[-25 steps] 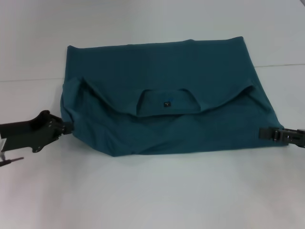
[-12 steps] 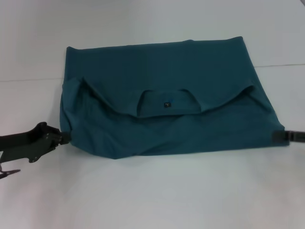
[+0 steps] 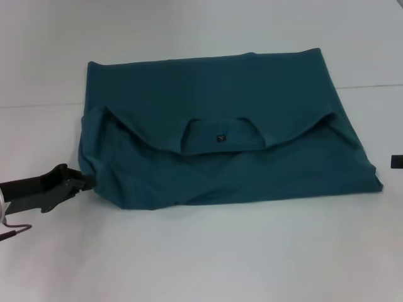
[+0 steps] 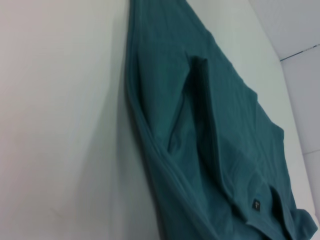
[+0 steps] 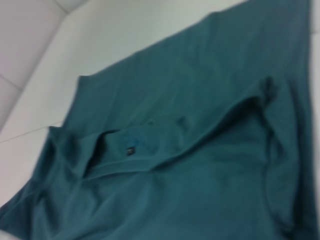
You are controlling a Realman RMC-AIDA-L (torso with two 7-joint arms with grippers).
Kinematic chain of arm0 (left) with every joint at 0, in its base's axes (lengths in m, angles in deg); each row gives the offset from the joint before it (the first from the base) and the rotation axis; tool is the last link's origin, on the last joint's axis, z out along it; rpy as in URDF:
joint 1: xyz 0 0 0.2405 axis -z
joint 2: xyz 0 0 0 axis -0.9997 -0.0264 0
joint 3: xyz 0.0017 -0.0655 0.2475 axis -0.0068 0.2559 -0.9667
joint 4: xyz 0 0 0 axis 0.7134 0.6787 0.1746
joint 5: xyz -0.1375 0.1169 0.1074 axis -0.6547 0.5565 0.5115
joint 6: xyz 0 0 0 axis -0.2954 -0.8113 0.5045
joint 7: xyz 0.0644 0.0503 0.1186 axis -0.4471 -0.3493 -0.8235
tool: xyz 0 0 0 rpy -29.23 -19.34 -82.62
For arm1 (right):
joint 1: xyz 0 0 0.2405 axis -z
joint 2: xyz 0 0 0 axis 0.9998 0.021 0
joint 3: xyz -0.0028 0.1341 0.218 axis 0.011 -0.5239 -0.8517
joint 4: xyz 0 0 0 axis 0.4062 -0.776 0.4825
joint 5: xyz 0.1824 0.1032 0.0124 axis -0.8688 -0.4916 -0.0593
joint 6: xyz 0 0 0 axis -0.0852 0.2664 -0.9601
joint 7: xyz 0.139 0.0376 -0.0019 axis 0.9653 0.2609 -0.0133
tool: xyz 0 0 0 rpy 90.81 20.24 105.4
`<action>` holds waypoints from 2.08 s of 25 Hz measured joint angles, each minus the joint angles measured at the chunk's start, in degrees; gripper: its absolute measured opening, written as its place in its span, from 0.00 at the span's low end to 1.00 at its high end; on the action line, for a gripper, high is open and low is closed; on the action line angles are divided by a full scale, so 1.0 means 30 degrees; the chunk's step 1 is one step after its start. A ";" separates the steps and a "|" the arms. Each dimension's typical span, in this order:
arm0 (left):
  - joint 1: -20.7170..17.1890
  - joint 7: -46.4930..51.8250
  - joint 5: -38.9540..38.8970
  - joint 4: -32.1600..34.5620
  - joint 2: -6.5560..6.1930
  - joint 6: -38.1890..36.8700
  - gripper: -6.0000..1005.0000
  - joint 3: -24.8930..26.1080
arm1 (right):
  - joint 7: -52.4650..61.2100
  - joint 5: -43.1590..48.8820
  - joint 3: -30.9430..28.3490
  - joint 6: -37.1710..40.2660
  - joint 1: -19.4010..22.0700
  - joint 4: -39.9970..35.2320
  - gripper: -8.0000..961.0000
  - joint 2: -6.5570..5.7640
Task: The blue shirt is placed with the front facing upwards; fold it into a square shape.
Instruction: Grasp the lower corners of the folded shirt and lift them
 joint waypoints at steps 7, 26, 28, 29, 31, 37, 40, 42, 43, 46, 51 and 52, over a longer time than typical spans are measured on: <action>0.0152 -0.0224 -0.0045 -0.0006 0.0110 0.0282 0.04 -0.0008 | 0.2009 0.2665 0.0005 -0.3218 -0.1035 0.0204 0.73 0.0270; 0.0184 -0.0520 -0.0242 -0.0001 0.0423 0.0682 0.04 0.0011 | 0.0940 0.5676 0.0460 -0.7023 -0.3729 0.3131 0.72 0.1794; 0.0179 -0.0537 -0.0242 -0.0001 0.0462 0.0735 0.04 0.0020 | 0.0850 0.5681 0.0527 -0.7270 -0.3803 0.3322 0.72 0.1899; 0.0184 -0.0538 -0.0242 -0.0001 0.0475 0.0770 0.04 0.0019 | 0.0821 0.5684 0.0581 -0.7366 -0.3843 0.3369 0.72 0.1977; 0.0209 -0.0542 -0.0242 -0.0002 0.0487 0.0816 0.04 0.0005 | 0.0756 0.5684 0.0682 -0.7499 -0.3930 0.3416 0.72 0.2123; 0.0254 -0.0550 -0.0241 -0.0002 0.0509 0.0843 0.04 0.0002 | 0.0787 0.5611 0.0802 -0.7393 -0.3999 0.3284 0.72 0.2341; 0.0255 -0.0551 -0.0241 -0.0002 0.0507 0.0831 0.04 -0.0015 | 0.0866 0.5609 0.0797 -0.7312 -0.3953 0.3149 0.72 0.2363; 0.0258 -0.0552 -0.0241 -0.0002 0.0504 0.0828 0.04 -0.0018 | 0.0878 0.5668 0.0844 -0.7237 -0.3992 0.3182 0.72 0.2342; 0.0263 -0.0552 -0.0241 -0.0003 0.0503 0.0826 0.04 -0.0021 | 0.0881 0.5679 0.0849 -0.7193 -0.4011 0.3175 0.72 0.2332; 0.0281 -0.0549 -0.0241 -0.0003 0.0492 0.0810 0.04 -0.0086 | 0.0914 0.5679 0.0851 -0.6899 -0.4019 0.3016 0.59 0.2331; 0.0284 -0.0540 -0.0187 -0.0002 0.0411 0.0651 0.04 -0.0155 | 0.1146 0.5630 0.0785 -0.6018 -0.3955 0.2433 0.30 0.2200; 0.0285 -0.0540 -0.0131 -0.0001 0.0390 0.0563 0.04 -0.0234 | 0.1233 0.5630 0.0793 -0.5757 -0.3909 0.2143 0.26 0.2200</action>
